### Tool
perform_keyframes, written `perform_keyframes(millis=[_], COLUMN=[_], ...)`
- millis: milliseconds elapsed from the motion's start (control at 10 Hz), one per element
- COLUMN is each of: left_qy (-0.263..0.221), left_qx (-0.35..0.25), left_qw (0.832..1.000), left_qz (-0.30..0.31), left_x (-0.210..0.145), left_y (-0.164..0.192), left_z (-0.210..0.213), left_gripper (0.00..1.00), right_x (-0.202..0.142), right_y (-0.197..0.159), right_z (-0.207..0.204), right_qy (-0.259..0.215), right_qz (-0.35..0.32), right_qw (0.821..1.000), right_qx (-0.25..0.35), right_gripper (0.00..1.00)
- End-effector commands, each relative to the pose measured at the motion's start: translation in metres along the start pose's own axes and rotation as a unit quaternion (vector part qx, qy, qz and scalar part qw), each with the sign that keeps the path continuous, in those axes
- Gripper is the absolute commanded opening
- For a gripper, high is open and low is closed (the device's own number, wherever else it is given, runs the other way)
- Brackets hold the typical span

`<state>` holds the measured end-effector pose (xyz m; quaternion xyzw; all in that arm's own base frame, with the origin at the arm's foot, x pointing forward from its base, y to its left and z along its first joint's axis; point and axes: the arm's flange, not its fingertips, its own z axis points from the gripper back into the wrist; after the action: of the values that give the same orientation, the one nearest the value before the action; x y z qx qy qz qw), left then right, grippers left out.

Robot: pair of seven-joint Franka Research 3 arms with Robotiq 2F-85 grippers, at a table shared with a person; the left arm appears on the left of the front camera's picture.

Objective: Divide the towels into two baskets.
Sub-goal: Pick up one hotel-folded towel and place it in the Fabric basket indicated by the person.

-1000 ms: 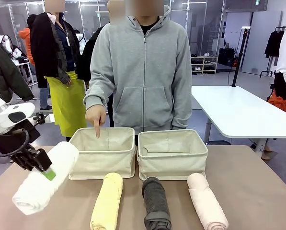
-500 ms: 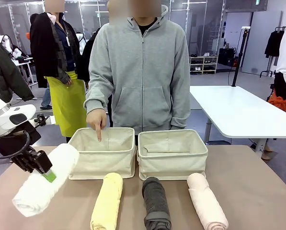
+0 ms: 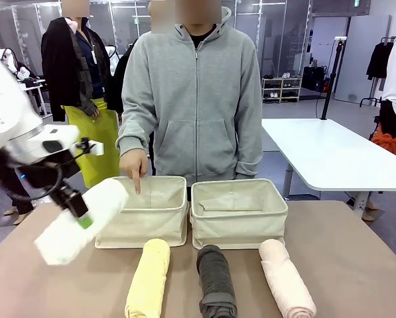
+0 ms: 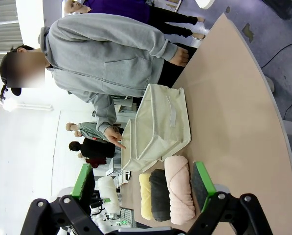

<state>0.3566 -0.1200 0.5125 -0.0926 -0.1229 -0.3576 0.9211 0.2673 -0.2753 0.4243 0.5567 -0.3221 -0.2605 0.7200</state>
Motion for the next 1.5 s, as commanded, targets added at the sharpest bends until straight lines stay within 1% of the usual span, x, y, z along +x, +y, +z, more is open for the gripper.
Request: perform_keyframes(millis=[0, 100, 200, 300, 400, 500, 600, 700, 800, 900, 1000, 1100, 1200, 1300, 1400], left_qy=[0.003, -0.007, -0.013, 0.005, 0.018, 0.025, 0.036, 0.045, 0.073, 0.064, 0.035, 0.063, 0.063, 0.058, 0.039], left_qx=[0.010, 0.044, 0.088, 0.131, 0.158, 0.146, 0.099, 0.073, 0.083, 0.086, 0.071, 0.094, 0.094, 0.085, 0.114], left_qw=[0.998, 0.996, 0.989, 0.972, 0.954, 0.941, 0.937, 0.929, 0.917, 0.916, 0.916, 0.920, 0.920, 0.917, 0.906], left_qz=[-0.057, -0.083, -0.119, -0.195, -0.254, -0.306, -0.332, -0.359, -0.383, -0.385, -0.392, -0.375, -0.375, -0.386, -0.405], left_x=[0.032, 0.043, 0.058, 0.078, 0.099, 0.120, 0.139, 0.154, 0.163, 0.166, 0.162, 0.163, 0.163, 0.169, 0.166], left_y=[0.002, 0.001, 0.001, 0.008, 0.017, 0.026, 0.039, 0.052, 0.058, 0.058, 0.051, 0.056, 0.056, 0.055, 0.051], left_z=[0.007, 0.009, 0.016, 0.018, 0.015, 0.013, 0.006, -0.004, -0.010, -0.015, -0.017, -0.029, -0.029, -0.033, -0.040], left_gripper=[0.47, 0.47, 0.47, 0.47, 0.47, 0.47, 0.47, 0.47, 0.47, 0.47, 0.47, 0.47, 0.47, 0.47, 0.47], right_x=[-0.001, -0.001, -0.001, -0.001, -0.001, -0.001, -0.001, -0.001, -0.001, -0.001, -0.001, -0.001, -0.001, -0.001, -0.001], right_y=[0.002, 0.002, 0.002, 0.002, 0.002, 0.002, 0.002, 0.002, 0.002, 0.002, 0.002, 0.002, 0.002, 0.002, 0.002], right_z=[0.001, 0.001, 0.001, 0.001, 0.001, 0.001, 0.001, 0.001, 0.001, 0.001, 0.001, 0.001, 0.001, 0.001, 0.001], right_qy=[-0.004, -0.004, -0.004, -0.004, -0.004, -0.004, -0.004, -0.004, -0.004, -0.004, -0.004, -0.004, -0.004, -0.004, -0.004], right_qz=[0.004, 0.004, 0.004, 0.004, 0.004, 0.004, 0.004, 0.004, 0.004, 0.004, 0.004, 0.004, 0.004, 0.004, 0.004], right_qw=[1.000, 1.000, 1.000, 1.000, 1.000, 1.000, 1.000, 1.000, 1.000, 1.000, 1.000, 1.000, 1.000, 1.000, 1.000], right_qx=[0.009, 0.009, 0.009, 0.009, 0.009, 0.009, 0.009, 0.009, 0.009, 0.009, 0.009, 0.009, 0.009, 0.009, 0.009], right_gripper=[1.00, 1.00, 1.00, 1.00, 1.00, 1.00, 1.00, 1.00, 1.00, 1.00, 1.00, 1.00, 1.00, 1.00, 1.00])
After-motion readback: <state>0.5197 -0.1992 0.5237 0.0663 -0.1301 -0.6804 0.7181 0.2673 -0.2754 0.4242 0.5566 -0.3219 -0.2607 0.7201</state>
